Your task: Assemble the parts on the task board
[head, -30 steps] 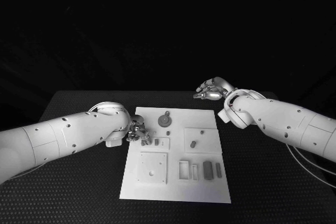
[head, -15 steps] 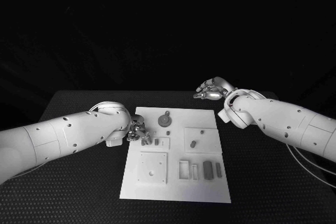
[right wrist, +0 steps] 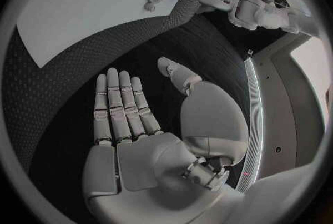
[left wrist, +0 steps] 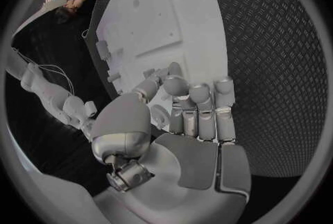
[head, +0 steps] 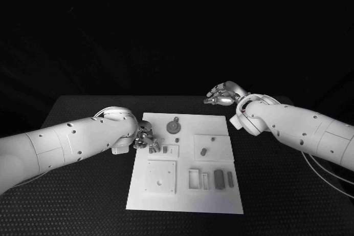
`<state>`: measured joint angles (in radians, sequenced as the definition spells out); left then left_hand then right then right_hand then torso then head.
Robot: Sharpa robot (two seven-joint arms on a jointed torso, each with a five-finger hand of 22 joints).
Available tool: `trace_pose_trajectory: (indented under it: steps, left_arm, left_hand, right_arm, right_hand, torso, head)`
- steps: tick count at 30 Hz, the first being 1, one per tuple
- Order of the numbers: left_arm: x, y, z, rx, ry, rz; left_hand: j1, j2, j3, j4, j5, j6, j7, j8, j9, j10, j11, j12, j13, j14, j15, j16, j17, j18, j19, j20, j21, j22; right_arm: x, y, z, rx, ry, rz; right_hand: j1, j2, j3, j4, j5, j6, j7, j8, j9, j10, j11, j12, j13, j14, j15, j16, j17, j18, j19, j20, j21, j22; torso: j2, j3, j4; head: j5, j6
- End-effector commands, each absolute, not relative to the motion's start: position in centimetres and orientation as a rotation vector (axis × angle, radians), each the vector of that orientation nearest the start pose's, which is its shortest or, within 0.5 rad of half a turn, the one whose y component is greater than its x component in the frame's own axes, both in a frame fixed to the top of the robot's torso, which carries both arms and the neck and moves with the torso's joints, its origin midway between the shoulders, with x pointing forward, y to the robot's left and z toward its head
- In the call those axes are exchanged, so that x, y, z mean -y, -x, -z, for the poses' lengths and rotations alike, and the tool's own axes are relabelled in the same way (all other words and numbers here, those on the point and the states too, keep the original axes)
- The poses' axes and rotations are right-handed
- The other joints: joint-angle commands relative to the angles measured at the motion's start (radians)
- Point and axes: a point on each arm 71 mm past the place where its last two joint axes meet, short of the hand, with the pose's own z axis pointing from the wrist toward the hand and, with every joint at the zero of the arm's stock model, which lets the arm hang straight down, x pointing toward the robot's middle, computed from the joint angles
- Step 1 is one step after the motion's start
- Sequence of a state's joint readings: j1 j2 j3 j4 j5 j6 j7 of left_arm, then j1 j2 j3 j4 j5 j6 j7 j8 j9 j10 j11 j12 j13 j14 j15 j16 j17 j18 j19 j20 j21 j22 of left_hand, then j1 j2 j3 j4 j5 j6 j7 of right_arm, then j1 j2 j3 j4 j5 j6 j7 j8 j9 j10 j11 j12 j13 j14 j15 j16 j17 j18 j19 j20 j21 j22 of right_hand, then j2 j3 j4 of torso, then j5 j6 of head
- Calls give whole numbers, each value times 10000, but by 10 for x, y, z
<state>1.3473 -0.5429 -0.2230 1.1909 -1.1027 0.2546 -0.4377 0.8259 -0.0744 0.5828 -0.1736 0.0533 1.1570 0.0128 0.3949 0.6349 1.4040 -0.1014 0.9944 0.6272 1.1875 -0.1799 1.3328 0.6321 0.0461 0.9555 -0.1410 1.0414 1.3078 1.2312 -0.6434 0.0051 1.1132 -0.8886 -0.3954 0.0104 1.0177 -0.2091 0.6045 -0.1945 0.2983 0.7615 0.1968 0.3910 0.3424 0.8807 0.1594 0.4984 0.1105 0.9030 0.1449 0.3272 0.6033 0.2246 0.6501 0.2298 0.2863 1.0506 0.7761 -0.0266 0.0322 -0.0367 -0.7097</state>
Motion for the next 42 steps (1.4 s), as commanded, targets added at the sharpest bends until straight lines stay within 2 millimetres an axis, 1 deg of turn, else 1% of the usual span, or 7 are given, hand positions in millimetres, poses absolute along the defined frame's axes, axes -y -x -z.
trace_pose_trajectory:
  steps: [1,9,14,20,28,36,42]
  left_arm:
    - [-168,-528,242,-24131,-815,2083]
    - [-170,-529,241,-24074,-743,2070]
    - [-170,-529,241,-24031,-686,2035]
    - [-172,-531,241,-23854,-522,1881]
    - [-173,-531,241,-23851,-513,1885]
    - [-175,-532,240,-23794,-423,1873]
    - [-177,-533,236,-23734,-89,2168]
  left_hand:
    - [-165,-82,-10,90,-48,-125,19,-42,-12,-5,53,65,-14,-19,-34,45,-16,58,-65,-1231,-13,138]
    - [-282,-190,-26,236,-49,-136,20,-60,-13,-5,52,77,-8,-21,-52,60,-18,70,-61,-1240,-13,135]
    - [-462,-319,-51,435,-50,-135,16,-69,-9,-10,49,87,-2,-25,-68,72,-21,78,-58,-1245,-15,131]
    - [-816,-727,11,936,-50,-120,1,-73,7,-6,33,111,11,-24,-90,101,-25,103,-55,-1262,-24,125]
    - [-970,-1064,184,1383,-47,-104,-8,-54,42,-2,26,154,32,-47,-78,161,-4,121,-71,-1271,-3,141]
    - [-938,-1101,229,1432,-47,-107,-9,-50,51,-4,25,159,34,-50,-81,168,-2,126,-68,-1275,8,145]
    - [-934,-1110,236,1446,-47,-108,-8,-49,54,-6,25,159,34,-51,-82,169,-3,127,-67,-1275,11,146]
  right_arm:
    - [230,-568,176,-15783,-4627,-7896]
    - [230,-568,176,-15787,-4627,-7897]
    - [230,-568,176,-15785,-4627,-7897]
    - [230,-568,176,-15787,-4624,-7900]
    - [230,-568,176,-15789,-4623,-7904]
    - [230,-568,176,-15784,-4628,-7896]
    - [230,-568,177,-15788,-4633,-7894]
  right_hand:
    - [42,-64,-60,10,32,-77,93,19,-12,-27,35,-58,-16,-91,1,-45,-17,57,-70,16,-52,13]
    - [41,-66,-62,12,33,-81,94,19,-15,-30,37,-58,-21,-94,3,-45,-18,57,-72,17,-57,16]
    - [41,-69,-63,12,34,-83,95,18,-16,-32,38,-58,-25,-96,4,-46,-19,57,-74,18,-60,18]
    - [41,-71,-64,13,36,-86,96,18,-18,-33,39,-58,-28,-99,5,-46,-20,57,-75,18,-63,21]
    - [29,-78,-72,21,45,-90,98,19,-21,-36,41,-58,-36,-102,7,-46,-22,56,-78,21,-69,26]
    - [26,-79,-73,25,56,-92,99,19,-23,-37,42,-58,-40,-104,8,-45,-23,57,-79,22,-72,29]
    - [23,-81,-75,28,70,-94,101,20,-25,-38,42,-57,-44,-106,9,-45,-24,57,-80,22,-76,32]
  torso:
    - [1,-6,0]
    - [2,-11,8]
    - [-4,-11,8]
    - [-2,-9,3]
    - [-1,-7,8]
    - [-3,-3,0]
    - [-5,-12,-4]
  head:
    - [-6,-10]
    - [-20,-23]
    - [-21,-20]
    - [-17,-23]
    - [-14,-21]
    - [-8,-12]
    - [-13,17]
